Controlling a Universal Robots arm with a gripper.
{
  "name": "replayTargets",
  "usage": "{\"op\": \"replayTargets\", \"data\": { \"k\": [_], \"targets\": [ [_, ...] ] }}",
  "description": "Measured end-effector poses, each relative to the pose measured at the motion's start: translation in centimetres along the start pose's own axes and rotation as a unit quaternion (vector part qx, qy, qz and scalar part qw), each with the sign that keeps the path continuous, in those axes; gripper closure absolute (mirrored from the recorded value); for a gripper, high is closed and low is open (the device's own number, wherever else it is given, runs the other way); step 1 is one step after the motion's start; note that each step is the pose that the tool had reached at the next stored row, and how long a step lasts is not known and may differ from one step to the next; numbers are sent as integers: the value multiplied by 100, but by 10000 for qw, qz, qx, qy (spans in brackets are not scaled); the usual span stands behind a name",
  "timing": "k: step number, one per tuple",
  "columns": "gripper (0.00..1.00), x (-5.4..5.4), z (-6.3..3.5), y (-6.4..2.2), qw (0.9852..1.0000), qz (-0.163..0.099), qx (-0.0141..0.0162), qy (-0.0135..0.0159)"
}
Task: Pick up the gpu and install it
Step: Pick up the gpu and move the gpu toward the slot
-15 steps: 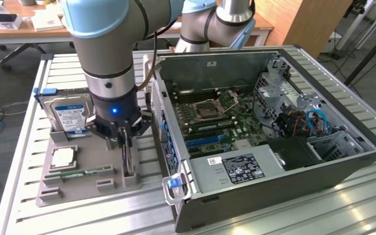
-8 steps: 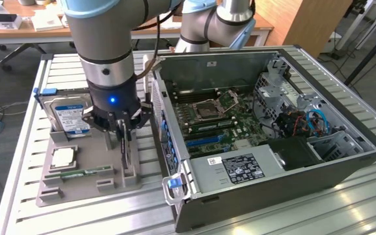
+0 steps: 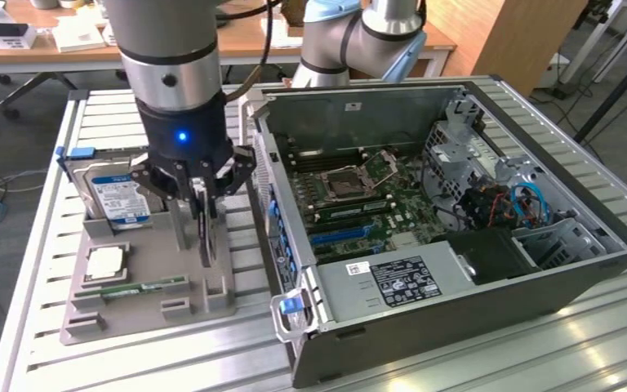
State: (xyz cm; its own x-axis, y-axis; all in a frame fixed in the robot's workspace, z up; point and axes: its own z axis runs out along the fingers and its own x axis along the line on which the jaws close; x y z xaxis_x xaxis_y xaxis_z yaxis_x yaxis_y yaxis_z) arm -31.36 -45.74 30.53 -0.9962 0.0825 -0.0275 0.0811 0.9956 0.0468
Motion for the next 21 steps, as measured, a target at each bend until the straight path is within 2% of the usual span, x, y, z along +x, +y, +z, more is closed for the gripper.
{"op": "replayTargets", "data": {
  "k": [12,16,21],
  "targets": [
    [74,-15,-535,25,10000,-71,-2,4],
    [74,-18,-662,31,9999,-117,-3,6],
    [74,-21,-758,35,9999,-171,-4,8]
  ]
}}
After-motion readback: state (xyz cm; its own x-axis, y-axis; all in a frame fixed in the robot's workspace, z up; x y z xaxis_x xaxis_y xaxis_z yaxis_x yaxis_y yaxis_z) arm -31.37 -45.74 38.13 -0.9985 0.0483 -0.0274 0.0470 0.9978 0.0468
